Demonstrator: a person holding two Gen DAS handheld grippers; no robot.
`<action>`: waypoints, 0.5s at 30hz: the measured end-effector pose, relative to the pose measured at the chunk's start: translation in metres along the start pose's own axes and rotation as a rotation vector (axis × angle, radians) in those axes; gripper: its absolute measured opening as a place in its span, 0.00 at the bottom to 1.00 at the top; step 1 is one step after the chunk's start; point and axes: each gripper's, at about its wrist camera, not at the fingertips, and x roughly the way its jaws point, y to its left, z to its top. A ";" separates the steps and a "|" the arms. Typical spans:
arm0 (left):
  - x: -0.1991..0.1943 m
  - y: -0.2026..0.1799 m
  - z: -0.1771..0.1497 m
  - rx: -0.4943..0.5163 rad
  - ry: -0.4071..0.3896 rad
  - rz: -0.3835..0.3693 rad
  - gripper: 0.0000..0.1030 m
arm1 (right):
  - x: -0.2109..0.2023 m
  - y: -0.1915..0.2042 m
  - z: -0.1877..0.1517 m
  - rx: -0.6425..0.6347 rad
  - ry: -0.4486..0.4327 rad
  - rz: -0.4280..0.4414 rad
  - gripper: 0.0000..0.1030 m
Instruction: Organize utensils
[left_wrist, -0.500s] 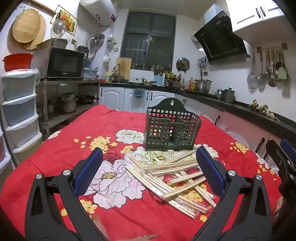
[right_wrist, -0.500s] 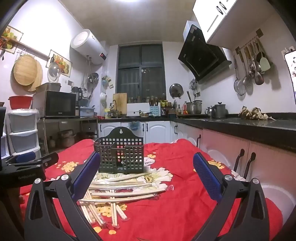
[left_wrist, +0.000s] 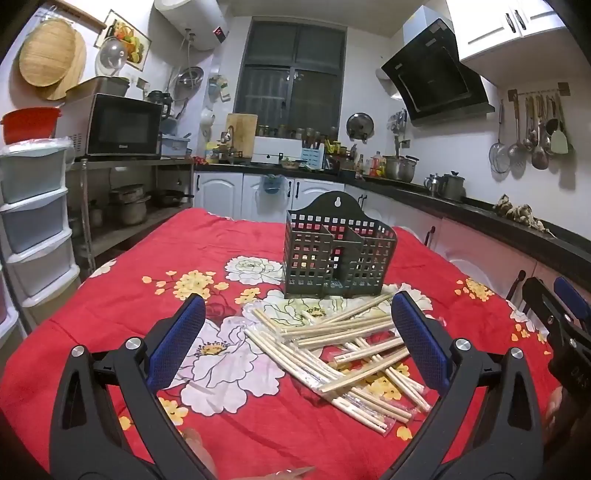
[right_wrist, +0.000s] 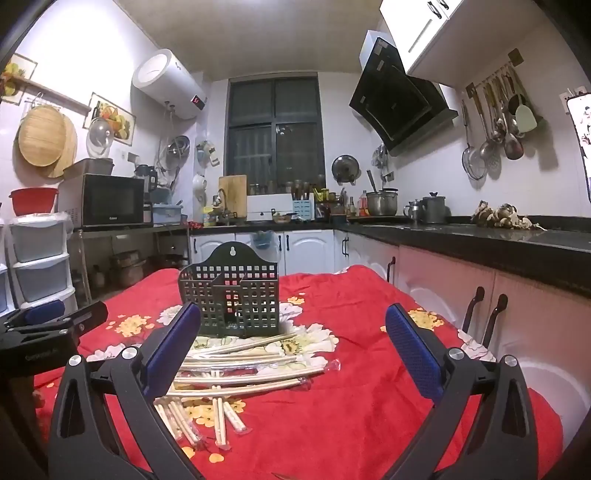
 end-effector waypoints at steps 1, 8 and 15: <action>0.000 0.000 0.000 0.005 0.001 0.000 0.90 | 0.000 0.000 -0.001 -0.002 0.001 -0.001 0.94; 0.001 0.001 -0.001 0.006 0.002 0.000 0.90 | 0.000 0.000 0.000 0.002 0.001 0.002 0.94; 0.001 0.001 0.000 0.007 0.004 -0.001 0.90 | 0.000 0.000 0.000 0.000 0.001 0.000 0.94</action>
